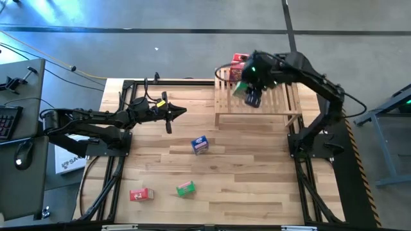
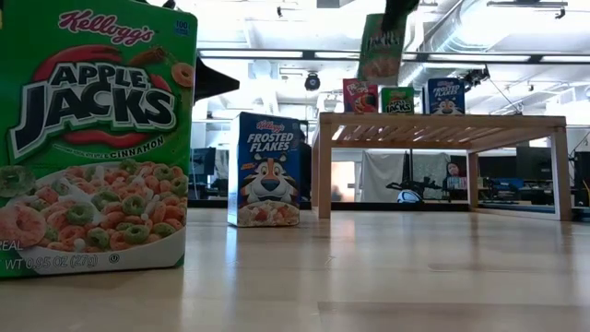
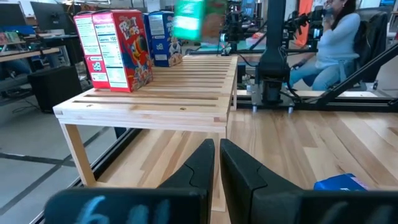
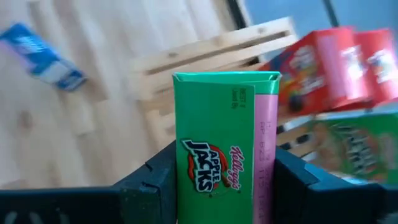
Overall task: Stack cereal on shelf
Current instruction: Put the right green cereal box on the shelf aligned with other green cereal box
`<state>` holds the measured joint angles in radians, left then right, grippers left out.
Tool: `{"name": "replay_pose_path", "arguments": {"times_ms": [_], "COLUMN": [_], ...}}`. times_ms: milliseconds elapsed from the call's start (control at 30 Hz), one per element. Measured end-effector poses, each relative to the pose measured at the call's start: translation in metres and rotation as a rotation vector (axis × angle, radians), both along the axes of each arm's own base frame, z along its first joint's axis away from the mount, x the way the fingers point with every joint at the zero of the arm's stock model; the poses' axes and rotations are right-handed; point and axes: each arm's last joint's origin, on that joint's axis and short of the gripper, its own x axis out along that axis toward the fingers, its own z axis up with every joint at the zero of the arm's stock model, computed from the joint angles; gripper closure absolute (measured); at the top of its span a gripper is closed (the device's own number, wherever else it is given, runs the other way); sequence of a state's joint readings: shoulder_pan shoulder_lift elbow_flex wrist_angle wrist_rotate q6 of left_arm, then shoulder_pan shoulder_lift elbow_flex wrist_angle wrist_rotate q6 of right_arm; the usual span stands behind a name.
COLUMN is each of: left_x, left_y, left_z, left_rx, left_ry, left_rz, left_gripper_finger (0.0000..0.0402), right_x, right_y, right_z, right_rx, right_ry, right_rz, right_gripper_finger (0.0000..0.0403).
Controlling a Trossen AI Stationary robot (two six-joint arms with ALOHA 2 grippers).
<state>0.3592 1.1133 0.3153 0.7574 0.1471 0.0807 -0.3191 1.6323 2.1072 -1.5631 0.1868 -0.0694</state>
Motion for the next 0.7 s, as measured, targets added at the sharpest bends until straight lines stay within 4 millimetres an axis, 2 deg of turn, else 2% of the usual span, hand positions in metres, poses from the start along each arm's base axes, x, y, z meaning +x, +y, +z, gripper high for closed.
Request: {"name": "replay_pose_path", "arguments": {"times_ms": [200,500,700], "left_x": [0.0,0.0,0.0], "left_y": [0.0,0.0,0.0], "left_z": [0.0,0.0,0.0], "left_rx": [0.0,0.0,0.0], "left_ry": [0.004,0.005,0.004], "left_rz": [0.0,-0.005,-0.005], "left_gripper_finger": [0.0385,0.0385,0.0385], "right_x": [-0.006,-0.021,-0.035], "right_y": [-0.036,-0.068,-0.092], "right_z": [-0.011,-0.021,-0.038], "right_rx": [-0.012,-0.03,0.002], "right_ry": [0.089,0.169,0.244], "right_rz": [-0.006,-0.032,-0.059], "right_gripper_finger": [0.0242,0.0242,0.0242]}}
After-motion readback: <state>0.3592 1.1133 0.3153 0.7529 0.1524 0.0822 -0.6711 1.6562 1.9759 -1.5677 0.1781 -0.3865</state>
